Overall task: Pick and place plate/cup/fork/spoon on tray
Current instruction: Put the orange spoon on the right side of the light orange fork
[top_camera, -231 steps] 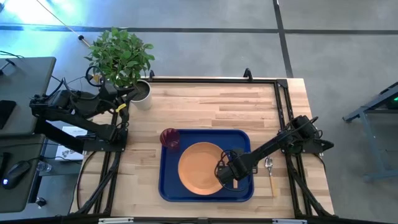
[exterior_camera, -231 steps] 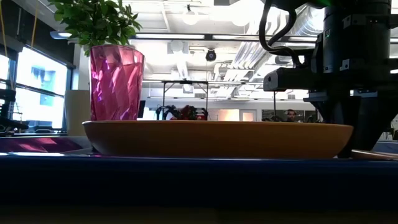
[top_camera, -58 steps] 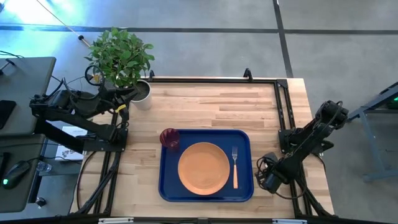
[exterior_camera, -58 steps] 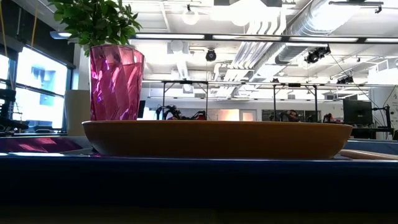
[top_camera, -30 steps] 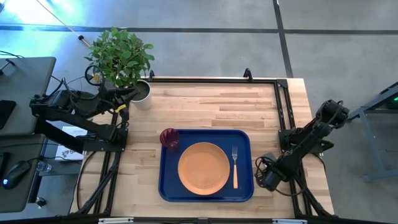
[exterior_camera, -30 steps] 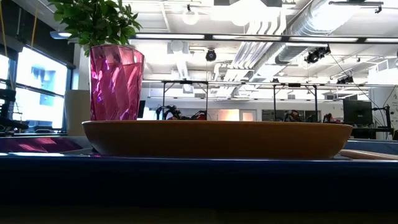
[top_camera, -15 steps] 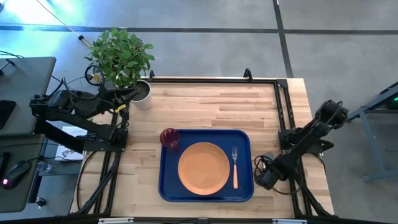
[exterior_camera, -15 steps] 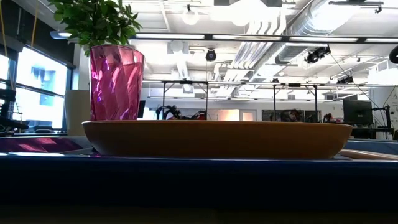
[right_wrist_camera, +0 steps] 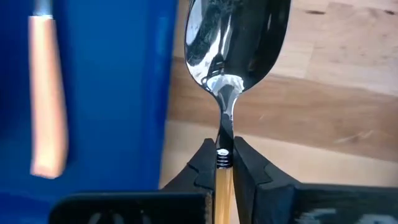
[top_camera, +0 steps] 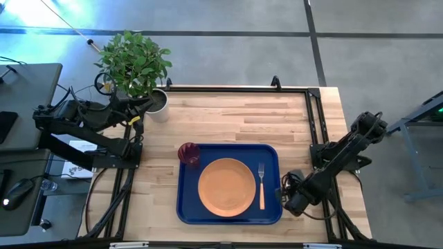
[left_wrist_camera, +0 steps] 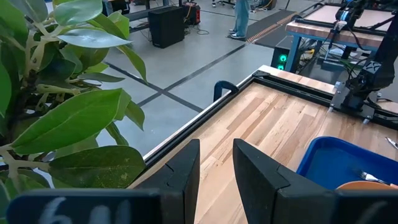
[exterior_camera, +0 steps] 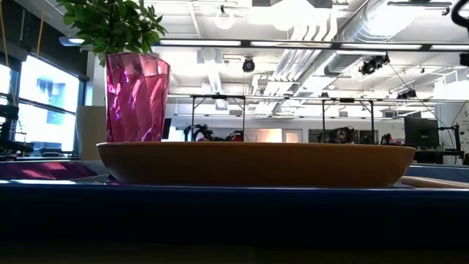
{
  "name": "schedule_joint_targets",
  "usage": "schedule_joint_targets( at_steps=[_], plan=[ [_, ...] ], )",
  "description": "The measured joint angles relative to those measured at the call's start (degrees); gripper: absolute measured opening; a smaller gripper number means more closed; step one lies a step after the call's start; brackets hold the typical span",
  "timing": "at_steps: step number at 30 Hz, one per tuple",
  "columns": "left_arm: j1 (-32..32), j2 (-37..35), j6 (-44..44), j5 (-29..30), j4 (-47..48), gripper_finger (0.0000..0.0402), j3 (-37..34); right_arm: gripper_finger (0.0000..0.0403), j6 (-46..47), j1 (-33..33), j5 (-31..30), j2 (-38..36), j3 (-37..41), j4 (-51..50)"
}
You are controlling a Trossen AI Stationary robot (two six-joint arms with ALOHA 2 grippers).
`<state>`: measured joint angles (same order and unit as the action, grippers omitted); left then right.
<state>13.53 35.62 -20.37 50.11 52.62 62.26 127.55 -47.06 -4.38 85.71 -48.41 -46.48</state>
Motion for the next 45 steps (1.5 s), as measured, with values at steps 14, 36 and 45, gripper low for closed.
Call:
schedule_joint_targets(
  at_steps=[14,36,45],
  plan=[
    [0.01,0.00,-0.01,0.00,0.00,0.0087,0.00,0.0006,-0.39,6.81,-4.68,-0.13,-9.83,-8.02],
    [0.00,0.00,2.59,-0.02,0.07,0.0087,-0.01,0.0007,-4.74,17.75,-5.01,-0.20,-8.29,-5.08],
    [0.00,-0.01,5.09,0.00,0.07,0.0087,0.00,0.0007,-7.95,20.10,-2.39,-0.18,-6.53,-2.42]
  ],
)
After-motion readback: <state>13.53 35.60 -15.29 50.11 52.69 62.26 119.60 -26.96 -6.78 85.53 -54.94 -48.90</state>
